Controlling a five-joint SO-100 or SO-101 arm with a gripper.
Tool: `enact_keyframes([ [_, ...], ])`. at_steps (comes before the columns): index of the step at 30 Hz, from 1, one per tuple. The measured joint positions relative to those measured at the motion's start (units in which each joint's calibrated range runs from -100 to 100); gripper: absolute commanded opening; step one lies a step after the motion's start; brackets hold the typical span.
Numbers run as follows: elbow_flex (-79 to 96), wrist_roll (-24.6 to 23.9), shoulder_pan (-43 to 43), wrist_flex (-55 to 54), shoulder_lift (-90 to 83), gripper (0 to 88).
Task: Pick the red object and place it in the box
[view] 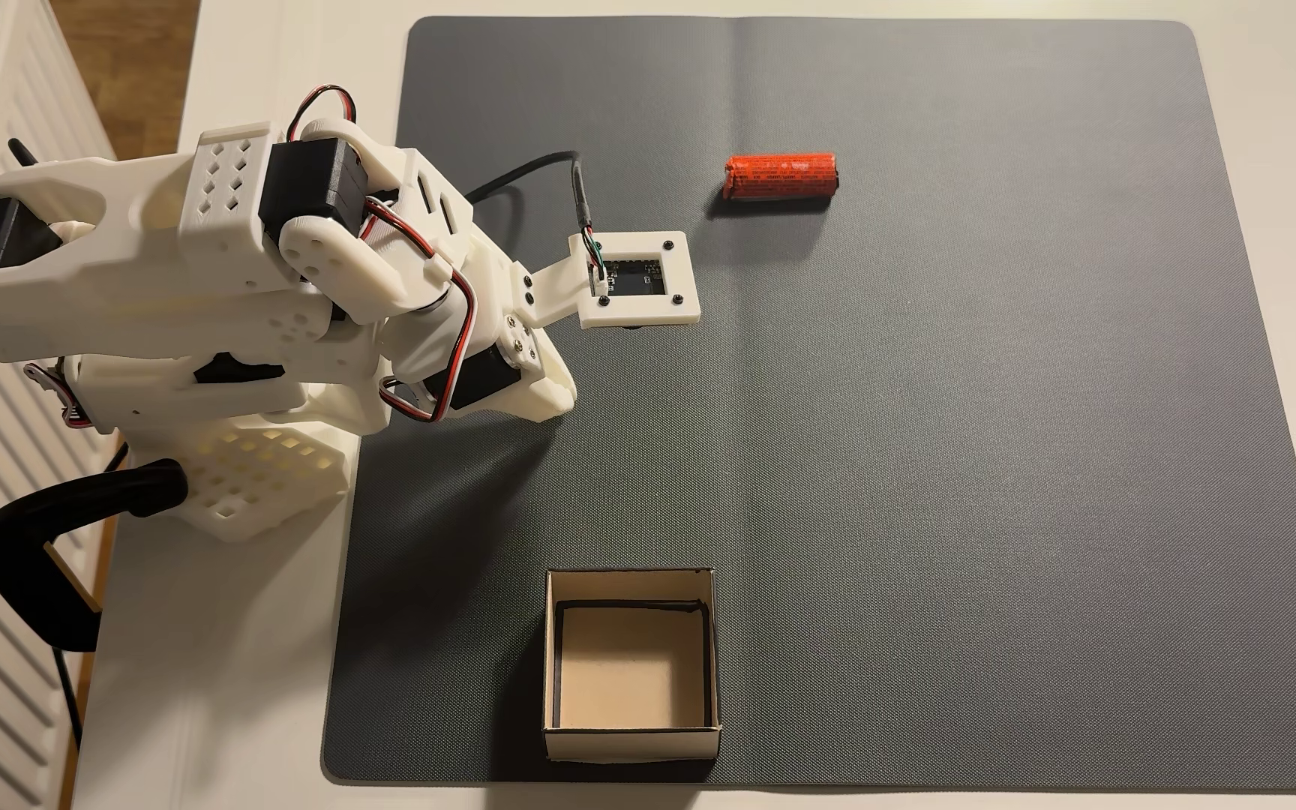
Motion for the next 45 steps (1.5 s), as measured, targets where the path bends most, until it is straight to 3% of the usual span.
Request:
enact_keyframes([
  [33,0.0,-0.16,0.0,-0.78,0.34,0.7],
  [38,0.27,0.0,-3.27,-11.13,1.03,0.7],
  [45,0.27,-0.81,-13.29,-38.09,1.03,0.7],
])
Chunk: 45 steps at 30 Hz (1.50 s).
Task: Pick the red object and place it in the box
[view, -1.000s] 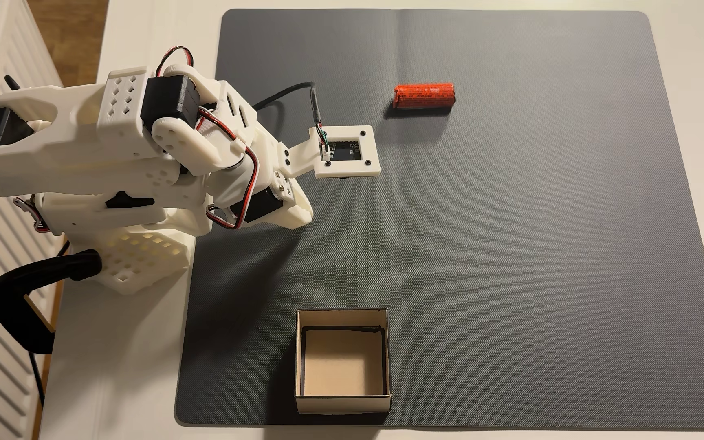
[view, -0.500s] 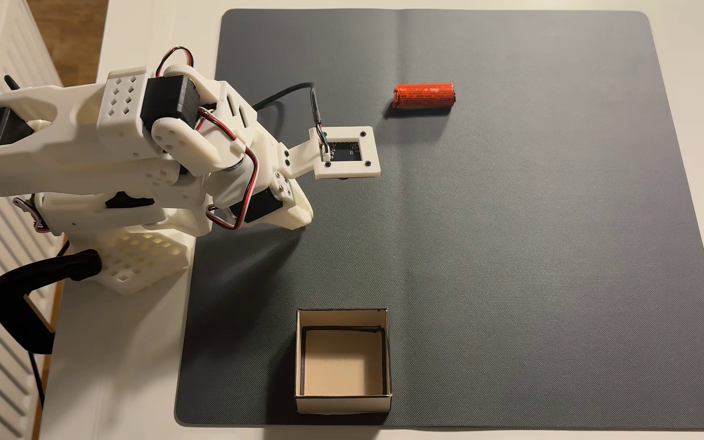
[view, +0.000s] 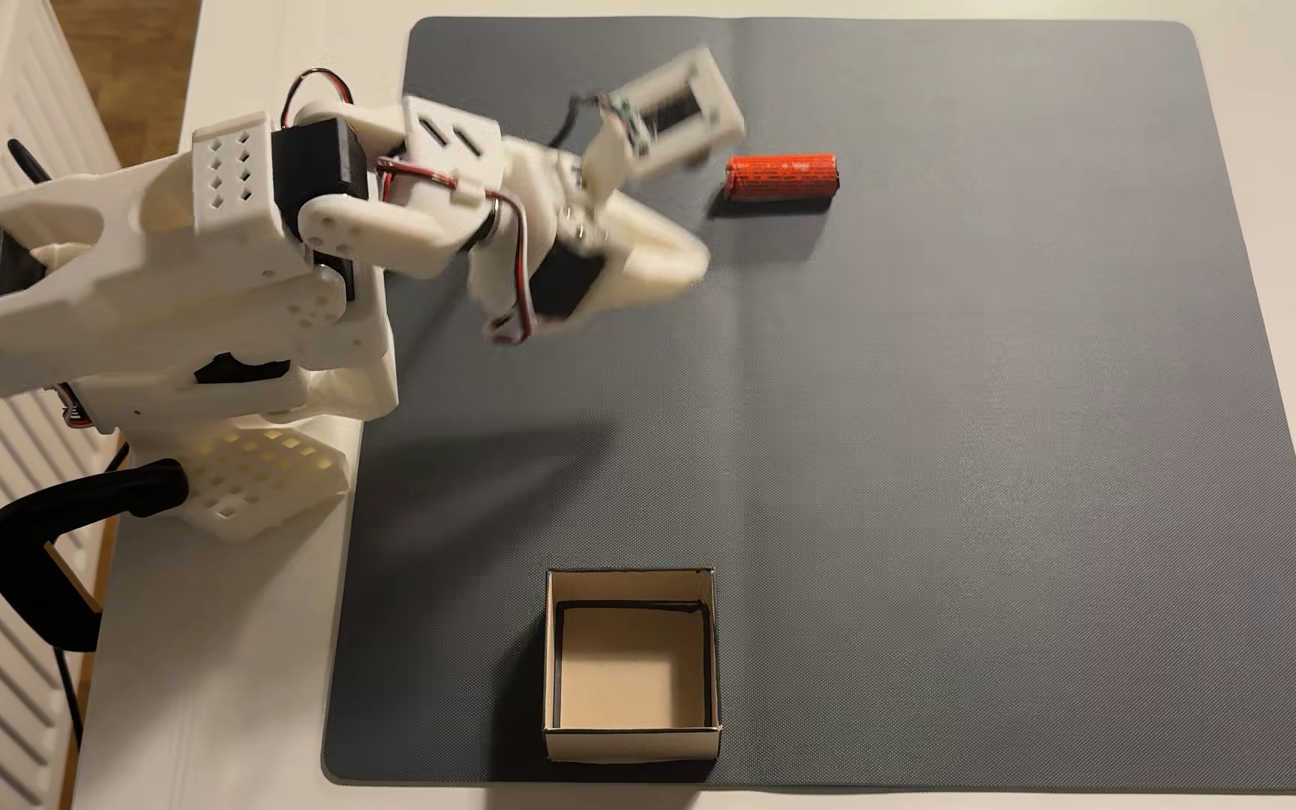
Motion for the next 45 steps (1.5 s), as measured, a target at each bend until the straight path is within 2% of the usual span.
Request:
enact_keyframes([
  [2,0.0,-2.81,-1.41,-5.83,0.0,0.7],
  [5,0.0,-9.07,-3.56,-8.17,0.0,0.8],
  [11,0.0,-12.14,-6.46,-8.52,1.98,0.8],
  [18,-1.73,-12.52,-9.35,-8.61,11.13,2.3],
  [25,-9.49,-12.68,-9.5,-9.74,26.39,18.7],
  [29,-13.59,-14.03,-10.47,-16.61,37.69,24.9],
  [36,-22.08,-17.38,-12.62,-30.17,58.39,30.4],
  [45,-36.04,-18.73,-16.48,-35.48,81.5,32.4],
])
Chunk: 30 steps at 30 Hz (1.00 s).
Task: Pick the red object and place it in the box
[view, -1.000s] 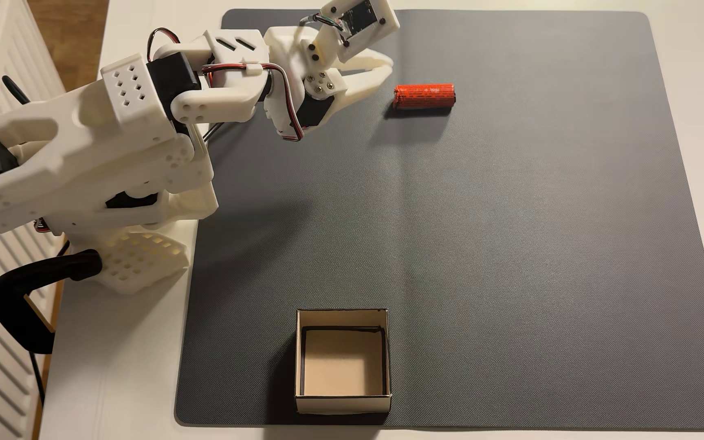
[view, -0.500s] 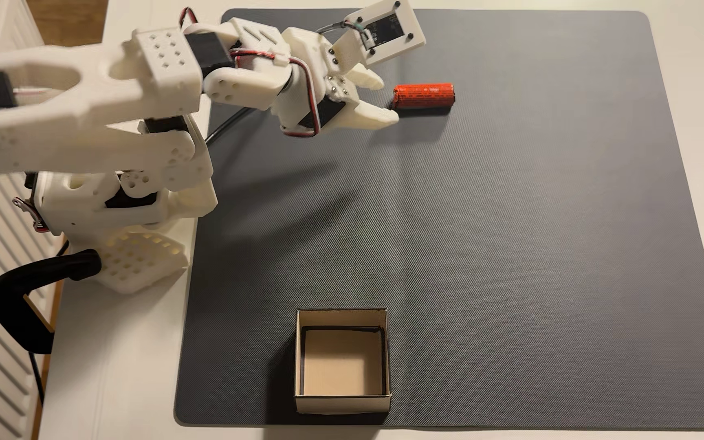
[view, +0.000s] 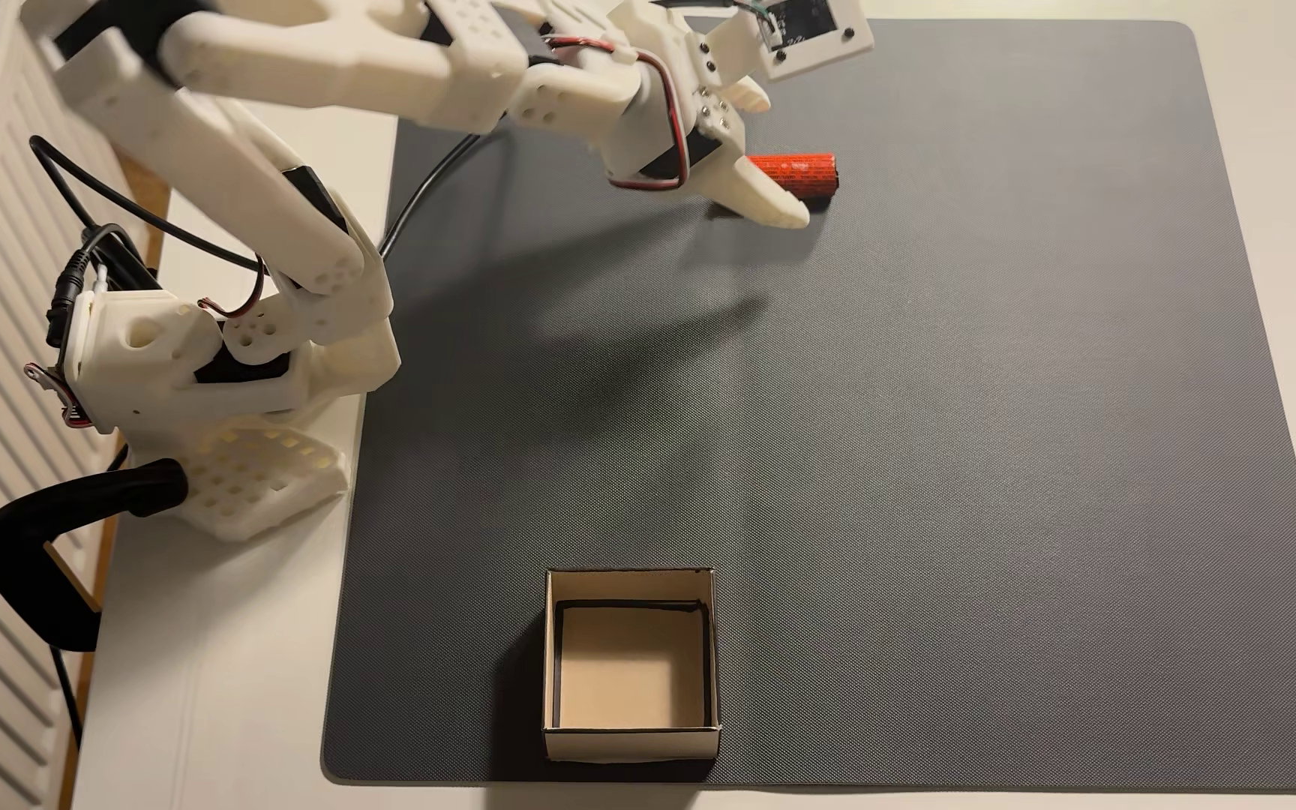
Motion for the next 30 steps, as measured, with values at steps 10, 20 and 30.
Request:
enact_keyframes([
  [10,-3.38,0.0,-0.74,-1.83,9.14,32.4],
  [20,-4.01,0.0,-1.56,-7.22,15.01,32.4],
  [30,-4.65,0.0,-1.41,-8.78,17.25,29.0],
])
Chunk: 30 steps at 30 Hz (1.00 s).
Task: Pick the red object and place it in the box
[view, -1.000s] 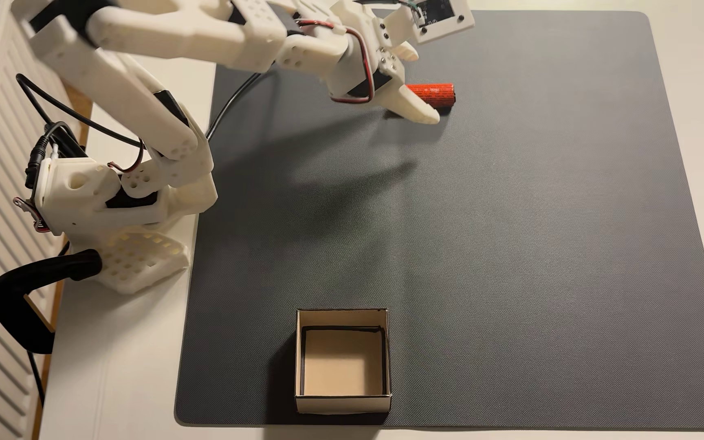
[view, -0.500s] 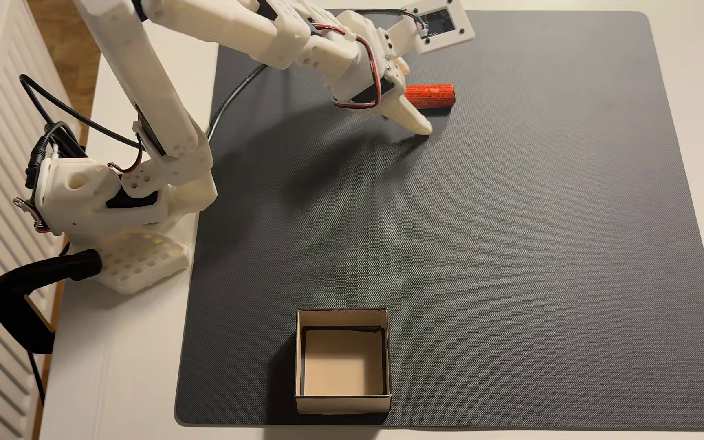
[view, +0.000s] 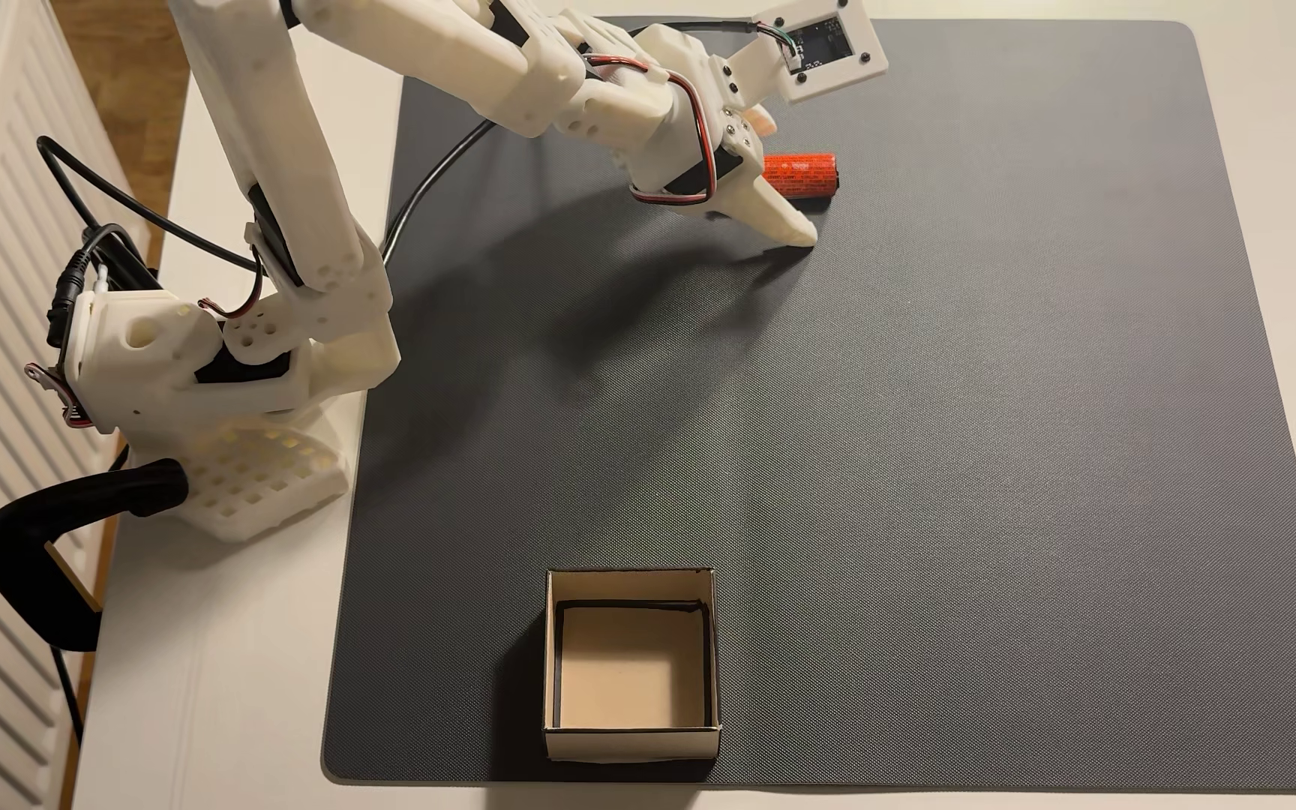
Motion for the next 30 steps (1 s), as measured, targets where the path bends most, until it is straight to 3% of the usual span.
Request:
enact_keyframes([
  [7,-0.09,0.0,0.22,0.61,0.17,10.8],
  [14,0.0,0.0,0.22,0.61,0.43,1.4],
  [24,1.46,2.32,2.82,1.04,-1.21,0.8],
  [30,2.1,5.4,6.68,12.96,-15.61,0.8],
])
